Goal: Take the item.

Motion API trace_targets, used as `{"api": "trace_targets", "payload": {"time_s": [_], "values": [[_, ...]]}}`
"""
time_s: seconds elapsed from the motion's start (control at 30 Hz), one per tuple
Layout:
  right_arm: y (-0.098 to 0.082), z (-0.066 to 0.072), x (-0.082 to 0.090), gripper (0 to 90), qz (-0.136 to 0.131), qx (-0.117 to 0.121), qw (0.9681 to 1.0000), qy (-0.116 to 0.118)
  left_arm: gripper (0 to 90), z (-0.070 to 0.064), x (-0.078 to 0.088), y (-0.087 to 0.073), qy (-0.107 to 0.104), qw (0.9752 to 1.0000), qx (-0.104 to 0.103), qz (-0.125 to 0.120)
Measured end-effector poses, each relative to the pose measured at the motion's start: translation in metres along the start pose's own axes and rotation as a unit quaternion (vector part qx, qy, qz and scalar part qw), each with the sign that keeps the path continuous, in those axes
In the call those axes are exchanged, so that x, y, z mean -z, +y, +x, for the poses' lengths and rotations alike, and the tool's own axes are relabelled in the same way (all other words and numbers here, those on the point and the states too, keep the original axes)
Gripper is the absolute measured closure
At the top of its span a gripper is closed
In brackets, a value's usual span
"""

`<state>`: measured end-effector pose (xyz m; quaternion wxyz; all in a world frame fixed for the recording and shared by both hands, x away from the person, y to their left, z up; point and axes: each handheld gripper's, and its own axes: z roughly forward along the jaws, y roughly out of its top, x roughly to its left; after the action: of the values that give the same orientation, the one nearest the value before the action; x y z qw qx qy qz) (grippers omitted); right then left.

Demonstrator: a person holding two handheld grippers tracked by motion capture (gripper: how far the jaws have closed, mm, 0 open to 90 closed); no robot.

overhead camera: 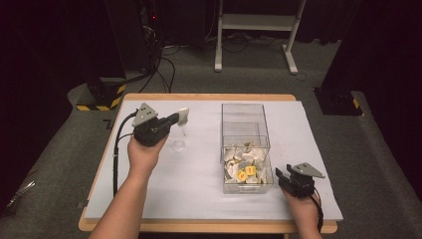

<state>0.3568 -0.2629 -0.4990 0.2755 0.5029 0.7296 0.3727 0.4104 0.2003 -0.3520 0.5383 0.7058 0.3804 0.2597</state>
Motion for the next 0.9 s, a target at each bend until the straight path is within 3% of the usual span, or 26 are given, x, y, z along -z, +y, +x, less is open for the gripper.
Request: {"api": "trace_targets", "payload": {"time_s": [0.4, 0.9], "values": [[0.0, 0.0, 0.0, 52.0, 0.001, 0.0, 1.0, 0.0, 90.0, 0.019, 0.002, -0.003, 0.023, 0.9997, 0.005, 0.001], [0.0, 0.0, 0.0, 52.0, 0.0, -0.003, 1.0, -0.001, 90.0, 0.026, -0.003, -0.007, 0.034, 0.9994, 0.006, 0.009]]}}
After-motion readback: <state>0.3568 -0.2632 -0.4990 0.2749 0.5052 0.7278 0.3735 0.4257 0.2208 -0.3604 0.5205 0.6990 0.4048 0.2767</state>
